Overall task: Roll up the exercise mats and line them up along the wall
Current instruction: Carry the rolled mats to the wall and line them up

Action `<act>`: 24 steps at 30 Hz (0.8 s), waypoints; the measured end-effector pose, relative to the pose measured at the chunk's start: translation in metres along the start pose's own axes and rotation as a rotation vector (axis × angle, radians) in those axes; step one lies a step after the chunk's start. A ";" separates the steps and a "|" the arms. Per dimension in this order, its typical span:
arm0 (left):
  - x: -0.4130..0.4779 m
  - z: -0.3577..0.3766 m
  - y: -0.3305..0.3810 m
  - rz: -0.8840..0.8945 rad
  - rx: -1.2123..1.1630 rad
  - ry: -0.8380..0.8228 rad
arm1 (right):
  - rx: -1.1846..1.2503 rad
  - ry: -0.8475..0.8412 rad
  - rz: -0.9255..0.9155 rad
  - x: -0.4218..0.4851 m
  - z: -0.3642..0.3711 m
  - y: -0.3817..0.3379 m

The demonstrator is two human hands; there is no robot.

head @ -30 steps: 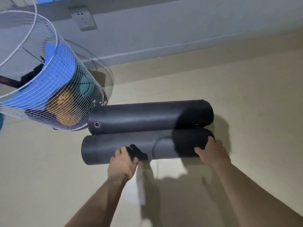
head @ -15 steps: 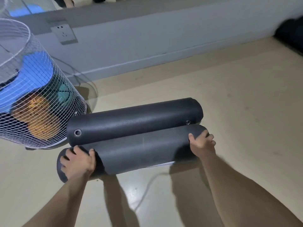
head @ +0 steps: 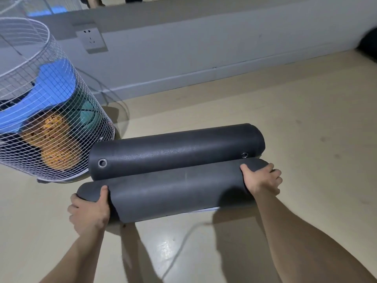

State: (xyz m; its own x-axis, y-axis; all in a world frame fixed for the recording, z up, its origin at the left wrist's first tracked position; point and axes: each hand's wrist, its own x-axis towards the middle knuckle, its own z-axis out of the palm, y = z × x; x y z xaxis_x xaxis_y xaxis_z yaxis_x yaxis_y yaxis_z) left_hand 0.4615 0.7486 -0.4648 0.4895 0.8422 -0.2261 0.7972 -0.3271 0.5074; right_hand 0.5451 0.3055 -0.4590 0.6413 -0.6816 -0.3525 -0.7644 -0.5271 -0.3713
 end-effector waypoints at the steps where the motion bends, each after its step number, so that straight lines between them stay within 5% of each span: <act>1: -0.001 0.001 0.000 0.002 0.012 0.002 | 0.004 0.018 0.006 0.000 -0.002 0.000; 13: 0.001 0.006 0.000 0.012 0.144 0.030 | 0.042 0.198 -0.069 -0.023 0.025 0.010; 19: -0.034 0.024 0.004 -0.136 0.031 0.051 | -0.252 0.407 -0.780 -0.067 0.071 -0.017; 24: -0.090 0.045 0.003 -0.538 -0.467 -0.204 | -0.599 -0.204 -1.076 -0.107 0.067 -0.060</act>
State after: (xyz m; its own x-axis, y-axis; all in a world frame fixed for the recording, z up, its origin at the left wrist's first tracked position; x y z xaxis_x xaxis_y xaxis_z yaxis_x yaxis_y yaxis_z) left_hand 0.4356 0.6530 -0.4804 0.1658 0.7234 -0.6702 0.7343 0.3631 0.5736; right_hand 0.5270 0.4441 -0.4564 0.9176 0.3013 -0.2593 0.2780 -0.9527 -0.1231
